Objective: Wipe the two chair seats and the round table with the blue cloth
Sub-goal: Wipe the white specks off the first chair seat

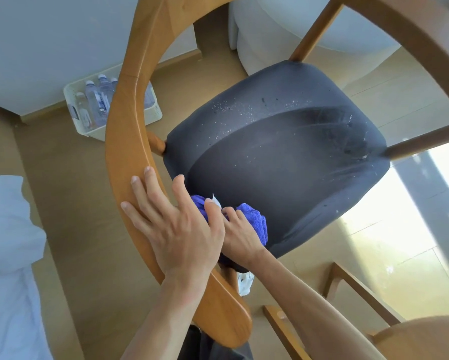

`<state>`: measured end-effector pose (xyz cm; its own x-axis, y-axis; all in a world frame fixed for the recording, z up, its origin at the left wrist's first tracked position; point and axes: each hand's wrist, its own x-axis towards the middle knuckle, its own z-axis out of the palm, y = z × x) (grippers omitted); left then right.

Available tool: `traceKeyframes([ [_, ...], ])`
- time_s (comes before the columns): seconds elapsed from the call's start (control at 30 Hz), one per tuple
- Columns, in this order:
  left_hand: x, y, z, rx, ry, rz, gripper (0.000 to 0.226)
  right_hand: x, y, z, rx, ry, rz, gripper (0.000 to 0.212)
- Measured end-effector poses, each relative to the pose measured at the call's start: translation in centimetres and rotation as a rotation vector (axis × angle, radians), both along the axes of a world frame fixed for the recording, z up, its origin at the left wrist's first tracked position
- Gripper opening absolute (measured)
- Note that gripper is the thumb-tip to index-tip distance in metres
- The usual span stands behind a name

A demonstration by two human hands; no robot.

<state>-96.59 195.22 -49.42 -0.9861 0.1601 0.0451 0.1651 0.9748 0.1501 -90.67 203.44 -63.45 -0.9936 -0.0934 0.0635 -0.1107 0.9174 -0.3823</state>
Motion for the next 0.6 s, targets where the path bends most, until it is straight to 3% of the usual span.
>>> traceKeyframes([
  [0.1, 0.0, 0.0, 0.0, 0.015, 0.007, -0.009, 0.056, 1.1, 2.6, -0.9, 0.107, 0.024, -0.024, 0.036],
  [0.4, 0.0, -0.2, 0.2, 0.007, -0.022, -0.011, 0.059, 2.7, 12.2, -0.5, 0.166, 0.069, -0.314, 0.035],
  [0.6, 0.5, 0.0, 0.5, 0.058, -0.064, -0.026, 0.063, 4.3, 18.1, 0.5, 0.22, -0.066, -0.545, 0.037],
])
